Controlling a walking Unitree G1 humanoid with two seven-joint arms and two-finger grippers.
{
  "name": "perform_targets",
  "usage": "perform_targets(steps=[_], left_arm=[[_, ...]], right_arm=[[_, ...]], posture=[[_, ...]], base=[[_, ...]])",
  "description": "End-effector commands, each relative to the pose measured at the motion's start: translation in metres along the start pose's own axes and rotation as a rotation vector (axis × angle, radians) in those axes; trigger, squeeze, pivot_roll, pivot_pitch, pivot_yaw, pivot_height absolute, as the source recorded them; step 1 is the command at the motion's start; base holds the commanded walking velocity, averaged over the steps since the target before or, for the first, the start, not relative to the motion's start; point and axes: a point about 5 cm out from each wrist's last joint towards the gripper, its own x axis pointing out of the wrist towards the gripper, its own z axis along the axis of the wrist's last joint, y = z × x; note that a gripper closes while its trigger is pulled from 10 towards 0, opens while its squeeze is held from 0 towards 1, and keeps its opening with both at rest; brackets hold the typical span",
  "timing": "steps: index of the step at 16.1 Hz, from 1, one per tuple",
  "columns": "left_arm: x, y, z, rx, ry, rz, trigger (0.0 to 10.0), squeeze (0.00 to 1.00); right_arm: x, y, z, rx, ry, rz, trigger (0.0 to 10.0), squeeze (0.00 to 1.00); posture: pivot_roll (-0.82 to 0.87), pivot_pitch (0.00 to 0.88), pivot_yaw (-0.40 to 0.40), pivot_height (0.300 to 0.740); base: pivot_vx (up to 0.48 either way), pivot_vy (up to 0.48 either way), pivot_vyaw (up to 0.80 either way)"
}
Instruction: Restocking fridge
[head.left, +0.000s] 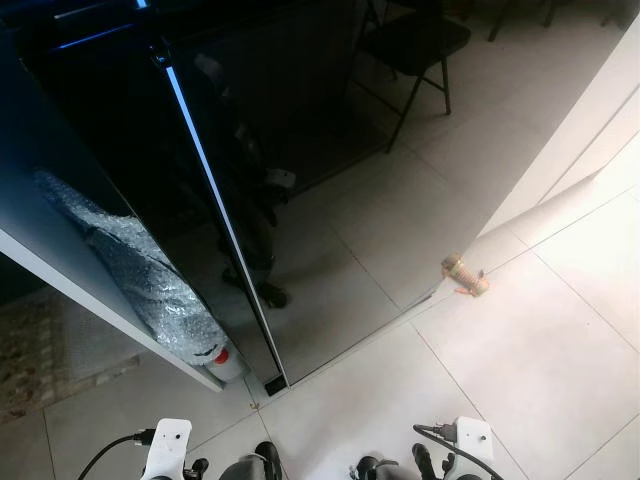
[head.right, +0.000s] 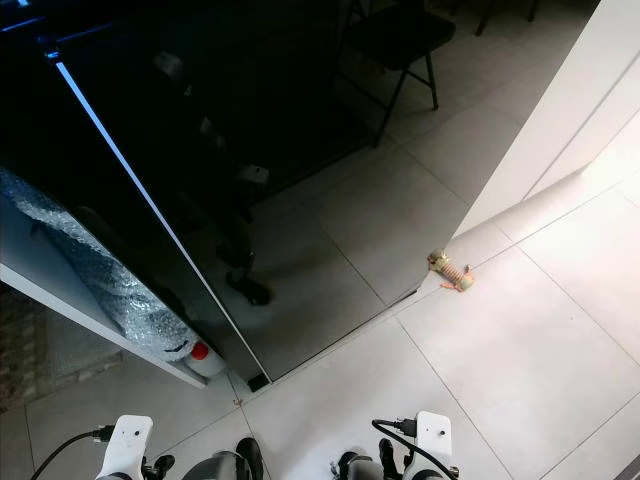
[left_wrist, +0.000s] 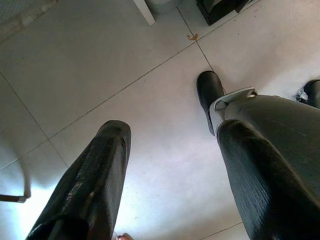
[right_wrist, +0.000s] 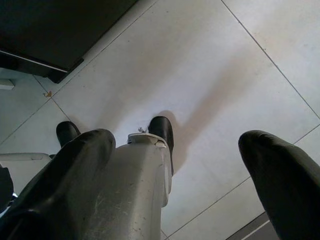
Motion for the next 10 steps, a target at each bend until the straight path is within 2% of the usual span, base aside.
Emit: perform_targets(steps=[1, 7, 10], left_arm=[[-0.0028, -0.0008, -0.012, 0.009, 0.035, -0.01, 10.0, 0.0], [-0.0029, 0.0016, -0.0111, 0.014, 0.031, -0.008, 10.0, 0.0], [-0.0032, 0.0024, -0.0119, 0.021, 0.033, -0.011, 10.0, 0.0]], right_arm=[[-0.0026, -0.0015, -0.011, 0.011, 0.029, -0.006, 10.0, 0.0], [-0.0024, 0.0, -0.0108, -0.007, 0.027, -0.004, 10.0, 0.0], [-0.0028, 0.0001, -0.0123, -0.009, 0.029, -0.007, 10.0, 0.0]], posture=[[-0.07, 0.234, 0.019, 0.74], [-0.07, 0.213, 0.026, 0.74], [-0.08, 0.196, 0.032, 0.74]], base=[[0.0, 0.0, 0.0], [0.0, 0.0, 0.0], [0.0, 0.0, 0.8]])
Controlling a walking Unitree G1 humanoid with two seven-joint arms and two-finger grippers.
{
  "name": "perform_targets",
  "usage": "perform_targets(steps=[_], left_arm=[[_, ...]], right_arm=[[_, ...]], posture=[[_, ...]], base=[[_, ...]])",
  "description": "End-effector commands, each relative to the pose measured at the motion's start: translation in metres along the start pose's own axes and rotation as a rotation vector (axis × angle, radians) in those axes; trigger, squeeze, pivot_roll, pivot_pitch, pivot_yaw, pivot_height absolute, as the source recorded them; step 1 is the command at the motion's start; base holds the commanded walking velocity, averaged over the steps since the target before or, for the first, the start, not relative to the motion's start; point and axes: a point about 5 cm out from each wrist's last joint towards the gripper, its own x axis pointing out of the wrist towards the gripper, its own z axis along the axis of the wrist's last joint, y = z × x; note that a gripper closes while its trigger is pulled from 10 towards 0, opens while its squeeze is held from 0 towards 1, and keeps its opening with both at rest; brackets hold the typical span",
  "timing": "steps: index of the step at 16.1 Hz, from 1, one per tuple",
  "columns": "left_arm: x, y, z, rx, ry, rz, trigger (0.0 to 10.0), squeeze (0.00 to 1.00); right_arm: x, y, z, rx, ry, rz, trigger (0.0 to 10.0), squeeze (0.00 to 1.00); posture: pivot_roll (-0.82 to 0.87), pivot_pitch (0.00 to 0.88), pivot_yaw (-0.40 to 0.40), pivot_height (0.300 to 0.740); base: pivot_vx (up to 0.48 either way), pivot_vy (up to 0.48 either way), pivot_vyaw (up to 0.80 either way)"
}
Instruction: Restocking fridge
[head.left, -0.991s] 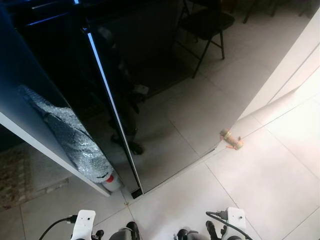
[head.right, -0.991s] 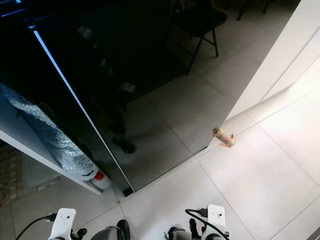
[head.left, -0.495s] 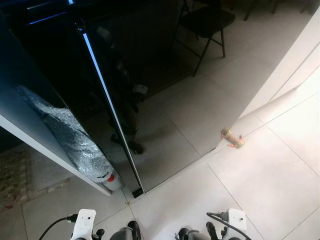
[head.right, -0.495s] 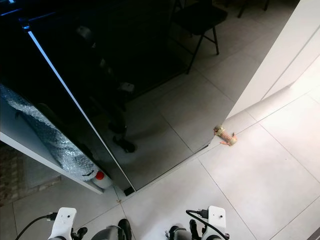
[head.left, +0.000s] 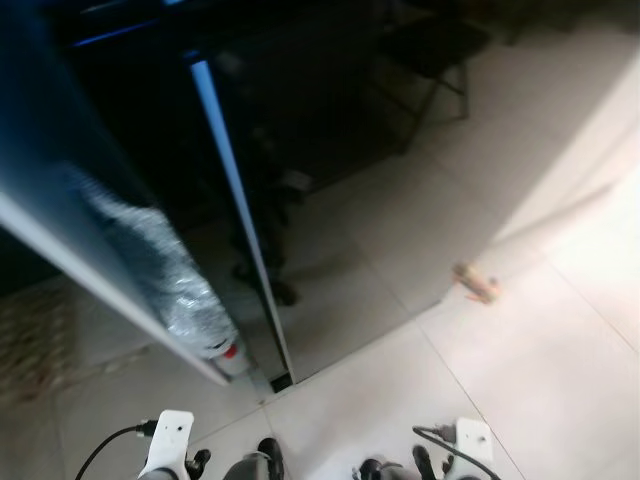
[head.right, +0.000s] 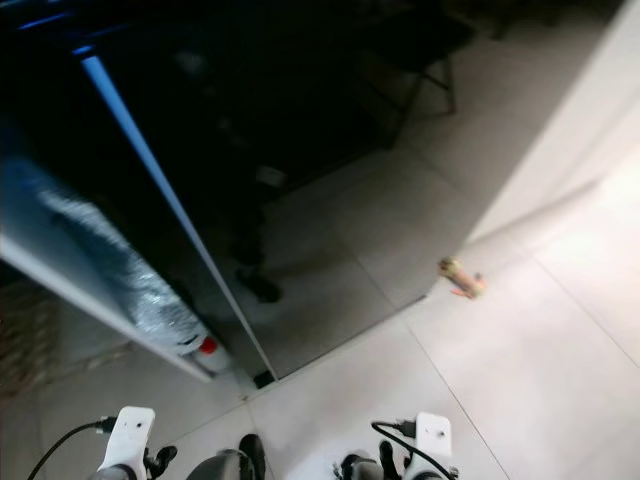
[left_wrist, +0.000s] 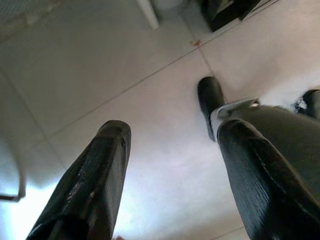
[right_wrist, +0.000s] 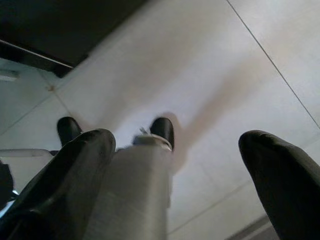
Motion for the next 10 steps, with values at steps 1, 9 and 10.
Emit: perform_targets(steps=[1, 9, 10], left_arm=[[-0.0044, 0.0016, -0.0176, 0.011, 0.055, -0.001, 10.0, 0.0], [-0.004, 0.0007, -0.0165, 0.017, 0.052, -0.005, 10.0, 0.0], [-0.0042, 0.0009, -0.0172, 0.017, 0.055, -0.003, 10.0, 0.0]], right_arm=[[-0.0029, -0.0014, -0.0123, 0.0, 0.036, -0.006, 10.0, 0.0], [-0.0032, -0.0012, -0.0135, 0.002, 0.039, -0.003, 10.0, 0.0], [-0.0032, -0.0012, -0.0129, -0.015, 0.034, -0.002, 10.0, 0.0]], posture=[[-0.08, 0.193, 0.033, 0.74], [-0.08, 0.192, 0.034, 0.74], [-0.08, 0.194, 0.034, 0.74]], base=[[0.0, 0.0, 0.8], [0.0, 0.0, 0.25], [0.0, 0.0, 0.8]])
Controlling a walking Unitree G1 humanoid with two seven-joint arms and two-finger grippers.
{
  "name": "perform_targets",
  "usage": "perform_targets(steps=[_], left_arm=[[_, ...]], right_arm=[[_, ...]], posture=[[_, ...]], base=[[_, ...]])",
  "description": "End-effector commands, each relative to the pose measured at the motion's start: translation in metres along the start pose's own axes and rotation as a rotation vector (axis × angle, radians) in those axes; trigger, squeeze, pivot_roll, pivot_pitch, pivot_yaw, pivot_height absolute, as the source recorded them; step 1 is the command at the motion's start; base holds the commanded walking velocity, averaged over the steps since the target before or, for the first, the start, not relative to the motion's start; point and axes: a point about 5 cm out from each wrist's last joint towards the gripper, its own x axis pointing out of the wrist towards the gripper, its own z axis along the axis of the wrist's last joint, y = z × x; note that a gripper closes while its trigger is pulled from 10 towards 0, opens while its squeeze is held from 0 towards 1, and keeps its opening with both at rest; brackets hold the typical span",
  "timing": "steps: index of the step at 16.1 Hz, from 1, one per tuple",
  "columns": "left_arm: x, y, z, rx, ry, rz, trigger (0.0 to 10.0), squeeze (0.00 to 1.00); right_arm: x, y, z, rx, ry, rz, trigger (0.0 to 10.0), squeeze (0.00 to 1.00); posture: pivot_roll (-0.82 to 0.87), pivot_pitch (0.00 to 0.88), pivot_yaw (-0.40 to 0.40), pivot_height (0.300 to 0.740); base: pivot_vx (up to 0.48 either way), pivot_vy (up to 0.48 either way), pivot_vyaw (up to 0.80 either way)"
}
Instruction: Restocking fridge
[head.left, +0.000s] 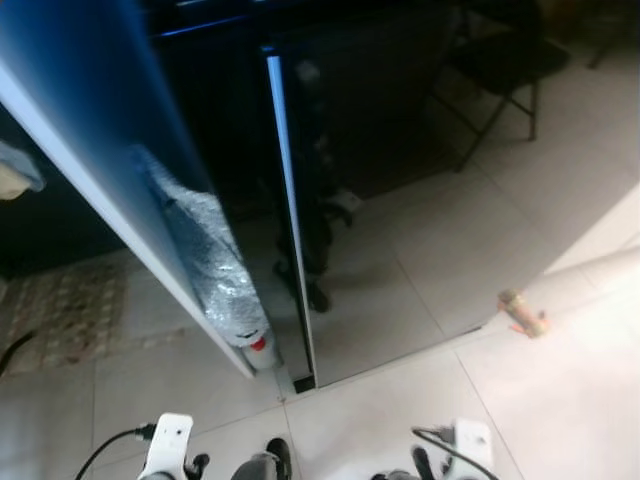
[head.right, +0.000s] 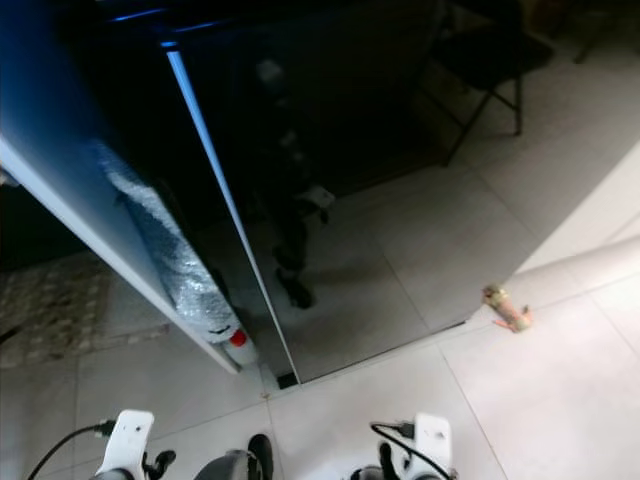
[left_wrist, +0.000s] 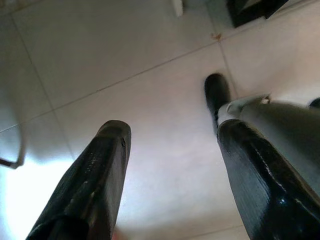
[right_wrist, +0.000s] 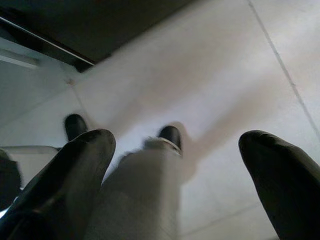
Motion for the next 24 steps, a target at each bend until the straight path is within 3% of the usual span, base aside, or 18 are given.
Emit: perform_targets(steps=[1, 8, 16, 24], left_arm=[[-0.0054, 0.0025, -0.0208, 0.006, 0.064, 0.007, 10.0, 0.0], [-0.0051, 0.003, -0.0193, 0.004, 0.057, 0.008, 10.0, 0.0], [-0.0053, 0.0037, -0.0203, -0.006, 0.064, 0.015, 10.0, 0.0], [-0.0059, 0.0061, -0.0231, -0.028, 0.083, 0.03, 10.0, 0.0]], right_arm=[[0.0002, 0.0048, -0.0026, -0.007, 0.01, 0.013, 10.0, 0.0], [0.0006, 0.0062, -0.0019, 0.005, 0.011, 0.016, 10.0, 0.0], [0.0007, 0.0066, -0.0019, 0.039, 0.006, 0.012, 10.0, 0.0], [0.0009, 0.0067, -0.0014, 0.006, 0.011, 0.008, 10.0, 0.0]], posture=[[-0.08, 0.194, 0.034, 0.74], [-0.08, 0.2, 0.035, 0.74], [-0.07, 0.211, 0.035, 0.74], [-0.05, 0.239, 0.041, 0.74]], base=[[0.0, 0.0, 0.8], [0.0, 0.0, 0.68], [0.0, 0.0, 0.0], [0.0, 0.0, 0.07]])
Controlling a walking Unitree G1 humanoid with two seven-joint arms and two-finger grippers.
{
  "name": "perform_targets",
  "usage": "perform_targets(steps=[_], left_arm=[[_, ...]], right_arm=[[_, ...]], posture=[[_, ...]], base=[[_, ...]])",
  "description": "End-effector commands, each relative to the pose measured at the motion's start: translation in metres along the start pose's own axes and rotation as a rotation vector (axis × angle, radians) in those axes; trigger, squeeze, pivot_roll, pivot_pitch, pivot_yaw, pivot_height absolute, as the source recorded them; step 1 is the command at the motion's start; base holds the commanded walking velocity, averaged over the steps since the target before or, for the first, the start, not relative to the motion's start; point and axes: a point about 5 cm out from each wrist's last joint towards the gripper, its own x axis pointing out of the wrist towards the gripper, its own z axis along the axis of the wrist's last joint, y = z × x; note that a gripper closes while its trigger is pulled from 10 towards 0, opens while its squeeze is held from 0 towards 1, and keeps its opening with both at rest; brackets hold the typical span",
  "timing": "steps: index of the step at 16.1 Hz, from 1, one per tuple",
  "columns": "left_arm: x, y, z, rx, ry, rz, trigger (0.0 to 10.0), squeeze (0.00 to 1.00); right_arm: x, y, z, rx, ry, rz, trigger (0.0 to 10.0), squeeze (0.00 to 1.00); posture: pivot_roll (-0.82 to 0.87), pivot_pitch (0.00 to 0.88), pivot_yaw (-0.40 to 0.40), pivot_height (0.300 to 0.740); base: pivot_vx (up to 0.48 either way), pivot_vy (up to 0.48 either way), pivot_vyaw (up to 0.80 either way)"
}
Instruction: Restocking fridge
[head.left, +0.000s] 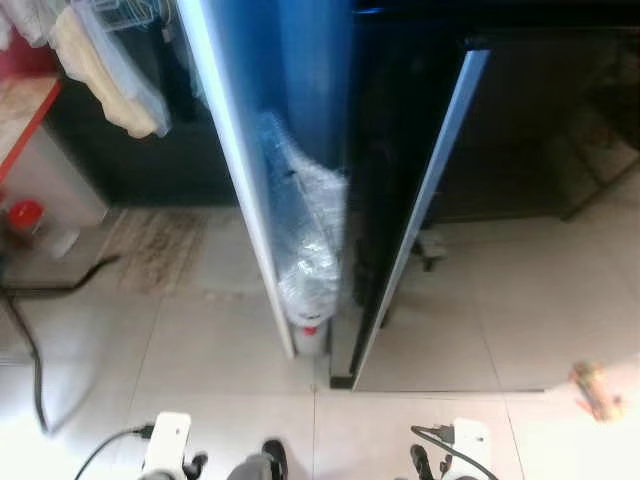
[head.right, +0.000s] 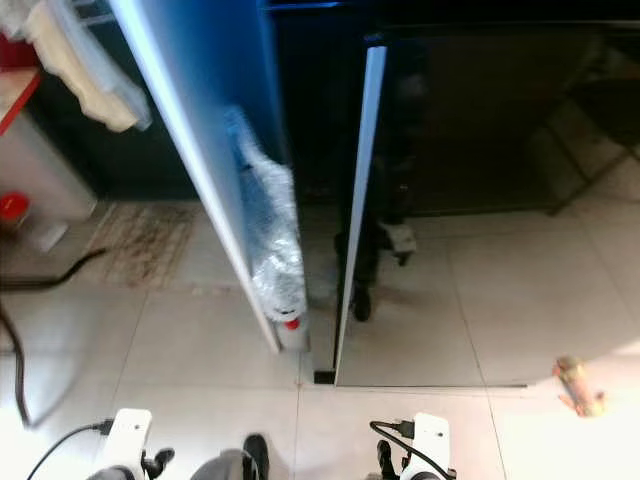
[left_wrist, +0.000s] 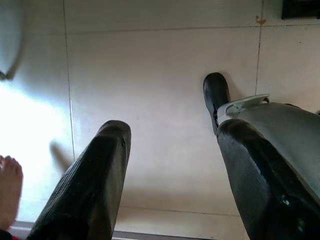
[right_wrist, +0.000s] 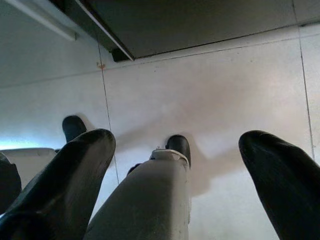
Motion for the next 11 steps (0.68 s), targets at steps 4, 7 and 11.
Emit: perform_targets(steps=[4, 7, 11], left_arm=[[-0.0056, 0.0027, -0.0239, -0.014, 0.087, 0.011, 10.0, 0.0], [-0.0065, 0.0041, -0.0271, -0.01, 0.104, 0.014, 10.0, 0.0], [-0.0052, 0.0043, -0.0248, -0.007, 0.117, 0.019, 10.0, 0.0]], right_arm=[[-0.0022, -0.0009, -0.01, 0.027, 0.03, -0.014, 10.0, 0.0], [-0.0021, -0.0009, -0.0097, 0.026, 0.027, -0.013, 10.0, 0.0], [-0.0009, 0.0012, -0.006, -0.008, 0.02, -0.01, 10.0, 0.0]], posture=[[-0.04, 0.24, 0.045, 0.74], [-0.05, 0.232, 0.044, 0.74], [-0.05, 0.204, 0.045, 0.74]], base=[[0.0, 0.068, 0.1], [0.0, 0.3, 0.0], [0.0, 0.298, 0.35]])
